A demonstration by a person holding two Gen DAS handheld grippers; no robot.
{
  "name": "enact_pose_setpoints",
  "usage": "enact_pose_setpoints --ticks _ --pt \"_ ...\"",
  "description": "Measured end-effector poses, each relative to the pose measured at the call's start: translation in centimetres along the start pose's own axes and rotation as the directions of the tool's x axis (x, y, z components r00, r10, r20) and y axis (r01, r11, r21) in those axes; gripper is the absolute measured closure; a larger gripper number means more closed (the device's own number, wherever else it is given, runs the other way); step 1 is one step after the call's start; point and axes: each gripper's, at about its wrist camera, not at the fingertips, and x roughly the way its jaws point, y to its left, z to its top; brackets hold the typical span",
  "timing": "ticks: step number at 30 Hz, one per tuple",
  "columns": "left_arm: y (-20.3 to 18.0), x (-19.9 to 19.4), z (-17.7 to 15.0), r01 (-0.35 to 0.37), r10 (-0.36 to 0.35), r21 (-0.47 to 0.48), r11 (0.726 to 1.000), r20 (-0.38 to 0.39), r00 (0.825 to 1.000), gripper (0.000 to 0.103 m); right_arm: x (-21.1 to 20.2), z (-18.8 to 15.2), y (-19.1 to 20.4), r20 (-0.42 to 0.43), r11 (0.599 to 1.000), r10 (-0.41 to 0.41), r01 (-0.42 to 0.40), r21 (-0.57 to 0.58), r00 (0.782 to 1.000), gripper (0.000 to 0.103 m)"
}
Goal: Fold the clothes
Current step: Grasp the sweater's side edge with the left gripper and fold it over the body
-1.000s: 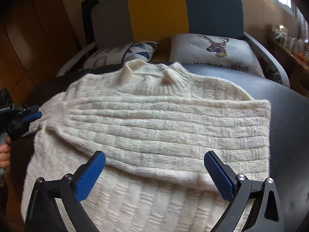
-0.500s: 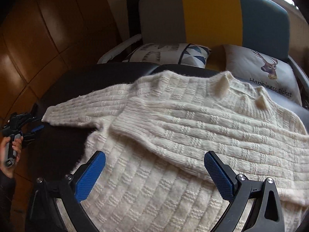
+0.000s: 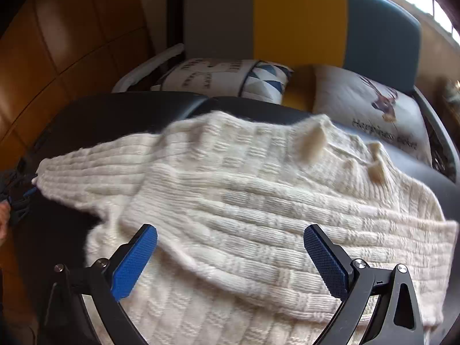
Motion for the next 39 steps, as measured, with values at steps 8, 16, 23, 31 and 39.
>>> enact_pose_setpoints --ticks 8,16,23,31,39 --pt "-1.3 0.3 -0.8 -0.038 0.033 0.090 0.995 0.054 0.998 0.099 2.0 -1.6 -1.2 -0.047 0.999 0.024 -0.023 0.023 0.999 0.000" --pt "-9.2 -0.5 -7.6 0.112 -0.105 0.366 0.924 -0.039 0.994 0.100 2.6 -1.8 -0.9 -0.060 1.000 0.002 -0.001 0.009 0.998 0.000" --pt "-15.9 2.1 -19.3 0.297 -0.172 0.515 0.804 -0.277 0.945 0.100 2.8 -1.3 -0.7 -0.068 0.999 -0.033 0.035 0.035 0.997 0.000" --pt "-18.8 10.9 -34.2 0.361 -0.018 0.593 0.720 -0.504 0.864 0.100 0.6 -1.2 -2.9 0.025 0.989 0.073 -0.076 0.126 0.997 0.000" --pt "-13.4 19.6 -44.5 0.300 0.261 0.710 0.637 -0.565 0.782 0.100 -4.7 -3.4 -9.1 0.156 0.955 0.087 -0.127 0.269 0.984 0.000"
